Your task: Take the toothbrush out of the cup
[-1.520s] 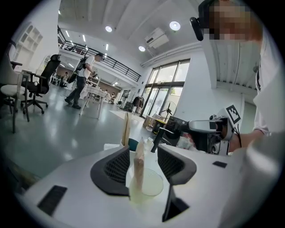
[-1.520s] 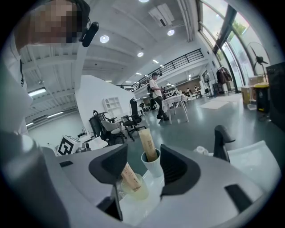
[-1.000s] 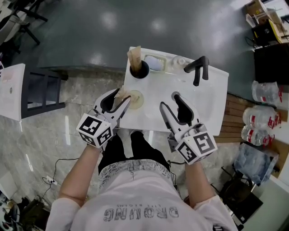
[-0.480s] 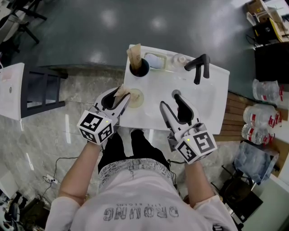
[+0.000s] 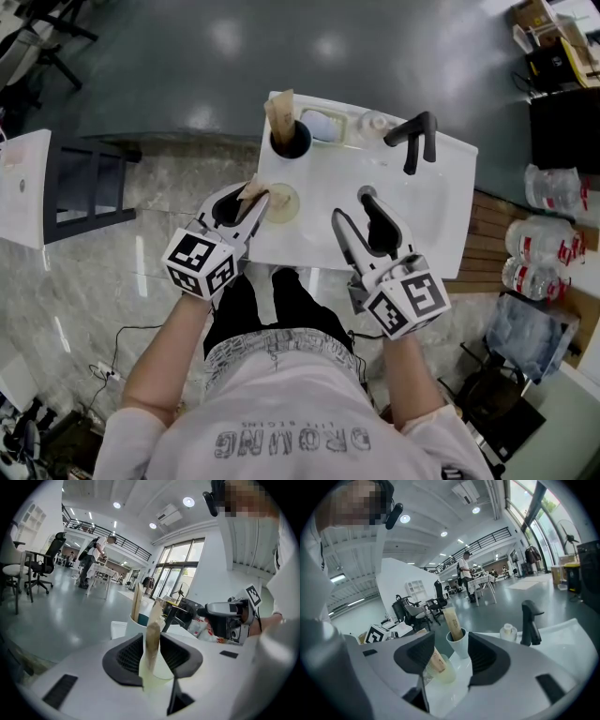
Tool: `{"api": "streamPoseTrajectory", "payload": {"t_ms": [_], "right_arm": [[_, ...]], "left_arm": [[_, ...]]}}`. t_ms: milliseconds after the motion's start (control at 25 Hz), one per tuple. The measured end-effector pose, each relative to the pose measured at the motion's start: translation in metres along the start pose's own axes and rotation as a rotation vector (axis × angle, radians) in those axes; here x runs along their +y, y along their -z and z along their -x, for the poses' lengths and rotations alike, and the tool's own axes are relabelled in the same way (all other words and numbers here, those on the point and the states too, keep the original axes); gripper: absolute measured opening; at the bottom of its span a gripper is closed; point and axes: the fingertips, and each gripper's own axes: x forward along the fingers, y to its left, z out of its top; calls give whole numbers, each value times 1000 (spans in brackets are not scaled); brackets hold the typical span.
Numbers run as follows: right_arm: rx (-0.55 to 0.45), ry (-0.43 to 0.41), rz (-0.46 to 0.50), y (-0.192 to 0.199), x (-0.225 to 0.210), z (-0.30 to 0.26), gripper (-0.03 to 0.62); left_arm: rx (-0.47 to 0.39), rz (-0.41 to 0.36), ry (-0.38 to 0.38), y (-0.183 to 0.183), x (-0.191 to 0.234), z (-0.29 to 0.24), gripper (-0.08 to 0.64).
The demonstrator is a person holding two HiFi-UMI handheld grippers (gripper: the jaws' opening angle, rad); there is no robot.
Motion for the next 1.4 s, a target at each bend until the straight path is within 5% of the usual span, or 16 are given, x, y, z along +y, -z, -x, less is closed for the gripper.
{"api": "streamPoseTrajectory", "payload": {"t_ms": [1400], "right_arm": [[-76,14,1,-18,11,19,229]], "left_arm": [[-67,-30,15,-39,-18,25,86]]}}
